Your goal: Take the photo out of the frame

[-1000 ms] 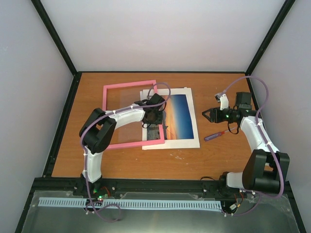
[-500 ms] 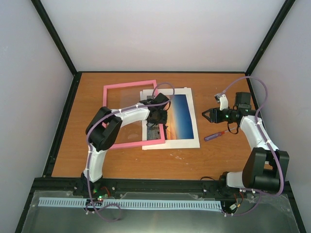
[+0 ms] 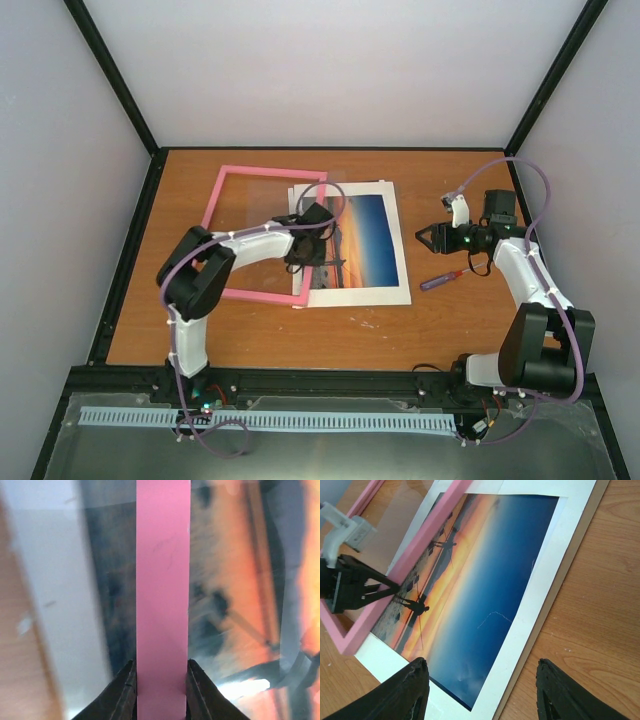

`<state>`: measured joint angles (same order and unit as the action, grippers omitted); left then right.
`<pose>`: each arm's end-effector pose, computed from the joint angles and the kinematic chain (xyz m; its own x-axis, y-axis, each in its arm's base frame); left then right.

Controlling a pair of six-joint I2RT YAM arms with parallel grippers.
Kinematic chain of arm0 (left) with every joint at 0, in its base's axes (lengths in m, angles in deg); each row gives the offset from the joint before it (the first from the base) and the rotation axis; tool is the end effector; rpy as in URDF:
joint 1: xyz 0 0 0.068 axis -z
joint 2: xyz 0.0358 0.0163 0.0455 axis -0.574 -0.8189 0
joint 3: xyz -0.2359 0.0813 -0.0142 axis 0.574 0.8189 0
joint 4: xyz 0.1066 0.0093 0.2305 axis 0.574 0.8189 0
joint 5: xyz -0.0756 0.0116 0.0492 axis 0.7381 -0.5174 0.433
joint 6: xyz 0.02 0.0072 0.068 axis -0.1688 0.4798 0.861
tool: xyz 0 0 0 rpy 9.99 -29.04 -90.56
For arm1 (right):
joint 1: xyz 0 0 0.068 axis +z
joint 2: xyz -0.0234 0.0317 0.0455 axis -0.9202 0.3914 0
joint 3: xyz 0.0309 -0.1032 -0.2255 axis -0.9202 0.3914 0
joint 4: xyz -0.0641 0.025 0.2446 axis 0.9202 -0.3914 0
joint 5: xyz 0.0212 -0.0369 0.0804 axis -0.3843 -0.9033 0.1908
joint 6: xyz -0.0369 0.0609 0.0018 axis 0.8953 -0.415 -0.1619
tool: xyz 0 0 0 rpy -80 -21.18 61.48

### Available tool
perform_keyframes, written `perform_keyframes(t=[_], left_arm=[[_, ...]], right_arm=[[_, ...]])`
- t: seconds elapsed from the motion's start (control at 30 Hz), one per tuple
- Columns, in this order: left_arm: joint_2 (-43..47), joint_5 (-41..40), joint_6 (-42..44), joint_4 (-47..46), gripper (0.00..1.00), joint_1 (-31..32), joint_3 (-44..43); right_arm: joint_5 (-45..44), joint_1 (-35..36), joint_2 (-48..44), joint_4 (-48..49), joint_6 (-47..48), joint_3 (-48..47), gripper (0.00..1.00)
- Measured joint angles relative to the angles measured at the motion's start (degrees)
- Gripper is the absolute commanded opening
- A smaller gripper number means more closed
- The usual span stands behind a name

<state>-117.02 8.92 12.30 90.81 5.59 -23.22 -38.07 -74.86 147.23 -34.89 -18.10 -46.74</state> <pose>0.3002 -0.2463 0.1133 -0.9295 0.0183 -0.3684 0.0618 0.9924 -0.1066 0.2763 0.0015 0.2078 -0.7311 -0.0855 -0.6769 -0.4669 0.7861 0.4050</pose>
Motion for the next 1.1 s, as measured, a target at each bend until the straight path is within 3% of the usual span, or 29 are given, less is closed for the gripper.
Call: perform_keyframes(t=[0.3,0.77,0.87,1.0,1.1], left_arm=[[11.50,-0.24,2.03,-0.50,0.01,-8.79,13.57],[12.33,1.99,13.31,-4.96,0.05,-15.47,16.39],[12.31,2.58,14.86,-5.40,0.12,-16.33,16.35],[11.58,3.67,16.57,-5.62,0.41,-16.55,15.04],[11.28,3.69,18.01,-5.95,0.53,-16.50,13.27]], right_arm=[[0.22,0.00,0.22,-0.24,0.57,0.00,0.58],[0.50,0.00,0.39,-0.63,0.76,0.00,0.58],[0.59,0.00,0.70,-0.66,0.83,-0.04,0.58],[0.68,0.00,0.74,-0.85,0.92,-0.07,0.58],[0.68,0.00,0.74,-1.03,0.92,-0.11,0.58]])
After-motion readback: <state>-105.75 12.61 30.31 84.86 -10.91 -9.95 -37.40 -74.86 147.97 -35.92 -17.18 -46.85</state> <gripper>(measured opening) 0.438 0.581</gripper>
